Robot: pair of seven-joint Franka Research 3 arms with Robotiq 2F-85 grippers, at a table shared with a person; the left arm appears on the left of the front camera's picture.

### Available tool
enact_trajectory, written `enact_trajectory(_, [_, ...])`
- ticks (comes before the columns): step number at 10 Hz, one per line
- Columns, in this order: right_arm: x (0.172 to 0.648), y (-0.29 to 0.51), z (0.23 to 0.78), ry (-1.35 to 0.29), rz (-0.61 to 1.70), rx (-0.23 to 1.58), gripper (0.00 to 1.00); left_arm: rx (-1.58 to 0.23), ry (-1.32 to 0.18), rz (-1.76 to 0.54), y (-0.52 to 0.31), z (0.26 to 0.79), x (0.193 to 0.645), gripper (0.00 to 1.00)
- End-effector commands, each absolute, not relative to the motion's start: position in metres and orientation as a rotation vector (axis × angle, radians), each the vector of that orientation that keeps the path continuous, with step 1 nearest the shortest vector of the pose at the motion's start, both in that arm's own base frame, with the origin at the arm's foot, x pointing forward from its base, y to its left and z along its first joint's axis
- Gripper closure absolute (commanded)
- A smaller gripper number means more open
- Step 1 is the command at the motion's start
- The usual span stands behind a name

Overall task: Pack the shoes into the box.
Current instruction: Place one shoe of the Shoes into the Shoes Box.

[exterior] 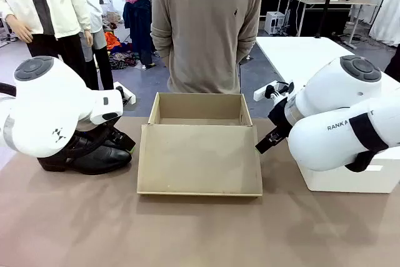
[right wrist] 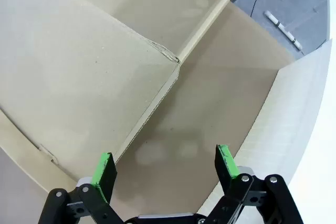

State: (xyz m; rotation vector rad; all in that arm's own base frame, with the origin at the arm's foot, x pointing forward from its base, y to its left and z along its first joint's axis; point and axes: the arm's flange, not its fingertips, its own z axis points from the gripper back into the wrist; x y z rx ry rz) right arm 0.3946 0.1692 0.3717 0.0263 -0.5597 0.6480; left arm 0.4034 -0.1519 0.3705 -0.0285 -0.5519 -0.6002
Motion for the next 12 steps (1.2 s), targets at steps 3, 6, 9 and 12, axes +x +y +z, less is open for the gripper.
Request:
enact_trajectory(3, [0.3946, 0.1693, 0.3718, -0.56, 0.648, 0.026, 0.0, -0.028, -0.552, -0.6, -0.1519, 0.3705, 0.4034, 0.0])
enact_trajectory(6, [0.3946, 0.1693, 0.3718, -0.56, 0.648, 0.026, 0.0, -0.028, -0.552, -0.6, -0.1519, 0.3705, 0.4034, 0.0])
enact_trajectory(9, [0.3946, 0.1693, 0.3718, -0.56, 0.648, 0.026, 0.0, -0.028, -0.552, -0.6, -0.1519, 0.3705, 0.4034, 0.0])
enact_trajectory(12, [0.3946, 0.1693, 0.3718, -0.56, 0.648, 0.026, 0.0, -0.028, -0.552, -0.6, -0.1519, 0.3705, 0.4034, 0.0])
